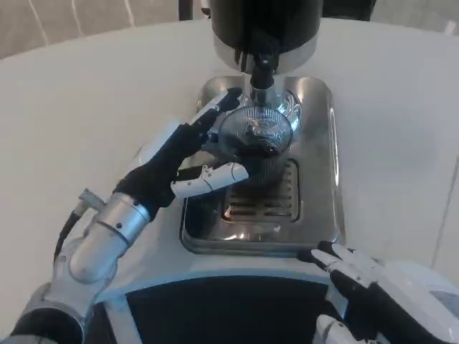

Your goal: Grasp the cup under the faucet to collect the drink, then remove the cup.

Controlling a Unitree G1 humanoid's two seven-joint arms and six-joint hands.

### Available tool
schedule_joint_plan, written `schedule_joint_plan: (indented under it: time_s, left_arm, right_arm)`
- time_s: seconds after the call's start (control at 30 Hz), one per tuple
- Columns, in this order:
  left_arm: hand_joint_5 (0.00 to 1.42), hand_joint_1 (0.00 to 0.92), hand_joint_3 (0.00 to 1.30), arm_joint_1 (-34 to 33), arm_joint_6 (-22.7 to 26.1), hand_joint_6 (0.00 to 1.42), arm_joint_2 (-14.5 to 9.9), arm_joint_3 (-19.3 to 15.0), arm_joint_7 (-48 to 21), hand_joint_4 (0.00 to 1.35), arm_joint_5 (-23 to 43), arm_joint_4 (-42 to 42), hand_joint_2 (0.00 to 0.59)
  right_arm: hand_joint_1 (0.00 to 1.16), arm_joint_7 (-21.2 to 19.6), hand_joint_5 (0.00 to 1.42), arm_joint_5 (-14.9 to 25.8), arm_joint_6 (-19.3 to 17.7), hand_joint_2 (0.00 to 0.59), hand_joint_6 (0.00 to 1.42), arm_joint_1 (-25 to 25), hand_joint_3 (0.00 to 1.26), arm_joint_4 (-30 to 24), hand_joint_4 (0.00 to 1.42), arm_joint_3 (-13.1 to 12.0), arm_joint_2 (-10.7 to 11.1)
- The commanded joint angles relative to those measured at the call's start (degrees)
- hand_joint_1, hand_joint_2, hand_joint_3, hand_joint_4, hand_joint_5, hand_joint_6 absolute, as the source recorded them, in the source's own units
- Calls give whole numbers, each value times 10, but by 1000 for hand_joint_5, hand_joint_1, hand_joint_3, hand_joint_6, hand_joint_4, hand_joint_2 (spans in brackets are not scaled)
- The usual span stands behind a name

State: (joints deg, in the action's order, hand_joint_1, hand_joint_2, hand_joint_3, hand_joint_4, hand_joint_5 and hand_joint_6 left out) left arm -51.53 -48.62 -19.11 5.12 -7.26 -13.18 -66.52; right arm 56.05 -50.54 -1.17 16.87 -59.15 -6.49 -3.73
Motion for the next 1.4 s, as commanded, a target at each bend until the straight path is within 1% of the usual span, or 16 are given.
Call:
schedule_joint_plan:
  time_s: [0.03,0.2,0.43,0.63,0.8,0.9,1.07,1.13,1.27,1.4]
  left_arm:
    - [392,370,91,-6,0,444,2,11,15,78,-19,-8,75]
    - [408,388,82,-9,-1,484,0,28,41,87,-44,-10,73]
    - [457,395,81,-13,6,567,5,40,68,97,-61,-13,72]
    - [518,395,81,-15,8,738,7,48,85,132,-73,-10,72]
    - [559,395,81,-19,15,880,9,62,107,152,-92,-8,72]
    - [570,395,81,-20,16,906,9,71,121,154,-104,-7,71]
    - [556,387,81,-21,24,865,11,83,139,154,-115,-7,75]
    - [574,385,94,-21,27,923,13,86,144,180,-115,-7,75]
    - [662,405,185,-19,34,1069,15,91,165,282,-120,-3,85]
    - [731,432,270,-18,41,1153,16,96,180,363,-126,-1,96]
  right_arm:
    - [0,4,0,-5,6,568,0,3,94,-9,0,1,-43]
    - [0,2,0,-6,6,568,0,5,94,-9,0,1,-45]
    - [0,1,0,-5,3,568,0,9,101,-9,0,-3,-48]
    - [0,-2,0,-6,3,575,0,9,117,-9,0,-1,-50]
    - [0,-3,0,2,5,586,0,4,133,-9,0,-12,-45]
    - [0,-5,0,8,3,586,0,2,138,-9,0,-22,-43]
    - [0,-5,0,15,-1,586,0,1,143,-9,0,-34,-43]
    - [0,-6,0,17,-1,586,0,2,147,-9,0,-38,-44]
    - [0,-6,0,18,-1,585,0,5,152,-9,0,-39,-47]
    - [0,-7,0,17,0,586,0,7,157,-9,0,-39,-50]
